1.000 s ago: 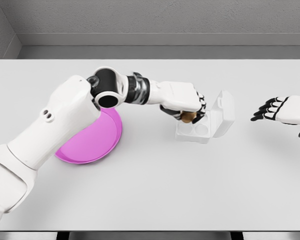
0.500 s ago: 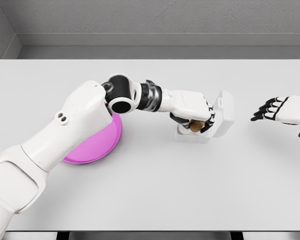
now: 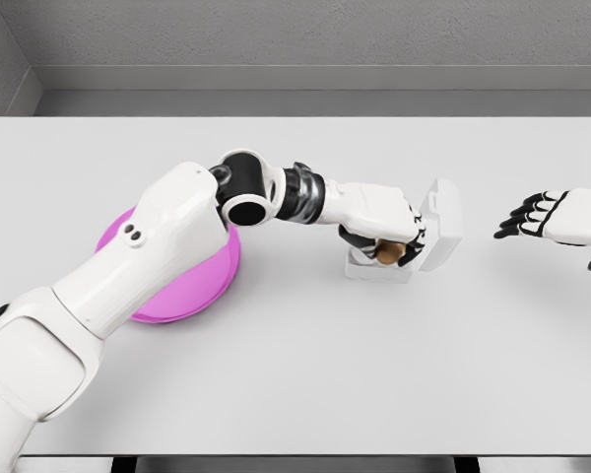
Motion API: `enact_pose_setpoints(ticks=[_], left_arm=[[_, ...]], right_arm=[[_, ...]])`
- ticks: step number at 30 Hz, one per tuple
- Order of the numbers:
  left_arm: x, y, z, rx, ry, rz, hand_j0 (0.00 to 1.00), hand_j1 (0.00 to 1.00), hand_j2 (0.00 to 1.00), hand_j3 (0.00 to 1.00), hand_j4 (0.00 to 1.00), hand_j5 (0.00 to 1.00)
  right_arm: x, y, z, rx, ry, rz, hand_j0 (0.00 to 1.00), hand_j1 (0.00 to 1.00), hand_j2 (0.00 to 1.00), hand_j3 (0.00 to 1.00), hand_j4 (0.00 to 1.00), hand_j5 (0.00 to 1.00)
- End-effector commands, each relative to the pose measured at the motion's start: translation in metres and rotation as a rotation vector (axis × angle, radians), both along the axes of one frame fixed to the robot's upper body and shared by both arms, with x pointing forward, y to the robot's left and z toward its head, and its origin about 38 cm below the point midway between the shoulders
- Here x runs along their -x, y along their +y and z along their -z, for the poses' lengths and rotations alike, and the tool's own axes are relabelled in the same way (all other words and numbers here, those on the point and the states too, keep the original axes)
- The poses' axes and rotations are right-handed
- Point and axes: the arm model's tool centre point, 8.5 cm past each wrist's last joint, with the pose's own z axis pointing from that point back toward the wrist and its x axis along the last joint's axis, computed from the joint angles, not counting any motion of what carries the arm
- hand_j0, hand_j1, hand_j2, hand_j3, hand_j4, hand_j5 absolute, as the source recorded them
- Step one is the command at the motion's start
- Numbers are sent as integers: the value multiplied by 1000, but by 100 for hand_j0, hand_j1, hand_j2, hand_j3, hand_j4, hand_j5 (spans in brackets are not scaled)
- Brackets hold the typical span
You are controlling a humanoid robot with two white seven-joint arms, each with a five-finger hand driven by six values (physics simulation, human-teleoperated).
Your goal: Pack egg into the box and close the box lid
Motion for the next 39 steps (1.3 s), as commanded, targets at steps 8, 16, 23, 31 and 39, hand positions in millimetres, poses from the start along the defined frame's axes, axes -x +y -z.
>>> enact_pose_setpoints(ticks=[8, 16, 23, 31, 39], left_arm=[[-16, 6, 16, -17, 61, -69, 41, 41, 41, 41, 41, 41], [-21, -5, 13, -11, 73, -77, 41, 41, 41, 41, 41, 41], [-29, -6, 13, -23, 81, -96, 41, 41, 41, 41, 41, 41], [-29, -5, 17, -41, 83, -100, 41, 41, 41, 41, 41, 41], [-29, -6, 14, -35, 80, -95, 41, 41, 41, 41, 41, 41]], right_arm=[[0, 0, -1, -3, 0, 2, 100, 100, 100, 100, 100, 100], [0, 0, -1, -3, 0, 3, 100, 100, 100, 100, 100, 100], [0, 0, -1, -3, 0, 2, 100, 100, 100, 100, 100, 100], [0, 0, -1, -3, 0, 2, 100, 100, 100, 100, 100, 100], [0, 0, -1, -3, 0, 2, 100, 100, 100, 100, 100, 100]])
